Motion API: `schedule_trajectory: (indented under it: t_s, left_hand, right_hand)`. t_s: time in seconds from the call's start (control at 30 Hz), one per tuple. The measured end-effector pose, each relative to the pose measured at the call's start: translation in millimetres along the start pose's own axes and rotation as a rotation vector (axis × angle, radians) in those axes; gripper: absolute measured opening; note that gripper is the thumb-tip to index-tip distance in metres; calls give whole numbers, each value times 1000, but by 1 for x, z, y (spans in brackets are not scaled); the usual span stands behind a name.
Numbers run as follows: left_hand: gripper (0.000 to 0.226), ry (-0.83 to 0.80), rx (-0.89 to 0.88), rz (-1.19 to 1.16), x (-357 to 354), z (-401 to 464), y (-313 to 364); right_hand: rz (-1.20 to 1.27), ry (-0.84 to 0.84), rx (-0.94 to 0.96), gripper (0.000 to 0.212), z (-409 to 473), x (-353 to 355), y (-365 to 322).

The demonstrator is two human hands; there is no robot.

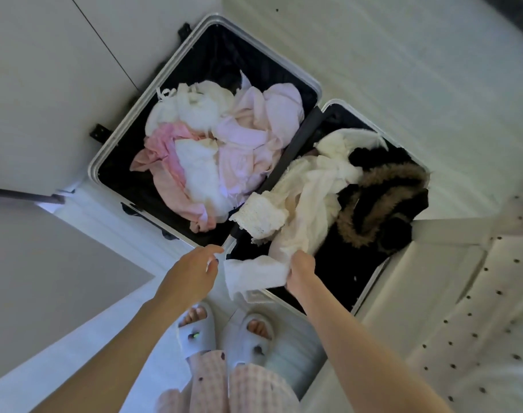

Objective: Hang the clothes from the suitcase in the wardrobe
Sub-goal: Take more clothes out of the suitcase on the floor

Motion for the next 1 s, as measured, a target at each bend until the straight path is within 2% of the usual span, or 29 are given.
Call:
schedule_trajectory:
  t_s: [0.1, 0.17, 0.2, 0.23, 0.37, 0.43, 0.53, 0.6, 0.7, 0.8, 0.93, 1.0]
  left_hand:
    - [32, -14, -16, -2, 26, -30, 29]
    - [32, -27, -28, -9, 42, -52, 48]
    - [32, -26, -39, -16, 53, -63, 59]
    - [32, -18, -49, -22, 63, -72, 69]
    - [33, 52, -79, -40, 104, -117, 112]
    - [32, 76, -92, -61, 119, -140, 129]
    - [31, 121, -115, -85, 140, -182, 151]
    - [31, 163, -121, -116, 154, -211, 163]
    - [30, 218, -137, -120, 171, -258, 172]
    - [29, 241, -158, -138, 182, -297, 169]
    - [28, 256, -145, -125, 193, -349, 142]
    - [27, 273, -117, -146, 198, -377, 121]
  right_hand:
    - [-70, 36, 9, 61, -47, 28, -31]
    - [-146, -6, 62, 75, -86, 45, -58]
    - [-170, -12, 102, 76, -107, 56, -74]
    - [-200, -17, 148, 69, -127, 64, -90]
    - [-438, -100, 378, 22, -197, 90, -143]
    - [-534, -169, 437, 13, -231, 94, -159]
    - [-700, -280, 555, 23, -289, 97, -177]
    - [-853, -351, 598, 11, -326, 99, -182]
    - [-1031, -440, 628, 13, -383, 106, -180]
    - [-1260, -534, 679, 42, -427, 106, -165]
    - [-1484, -644, 710, 41, -481, 105, -126]
    - [-1594, -658, 742, 50, -509, 104, -104]
Point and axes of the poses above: each hand's wrist, its own z-axis towards the middle knuckle, its own x-axis out of the back of the hand, y = z × x, the point moved 6 cm from there along z, towards the middle knuckle, and after that the axes turned 9 degrees about z, right-handed, at the moved point
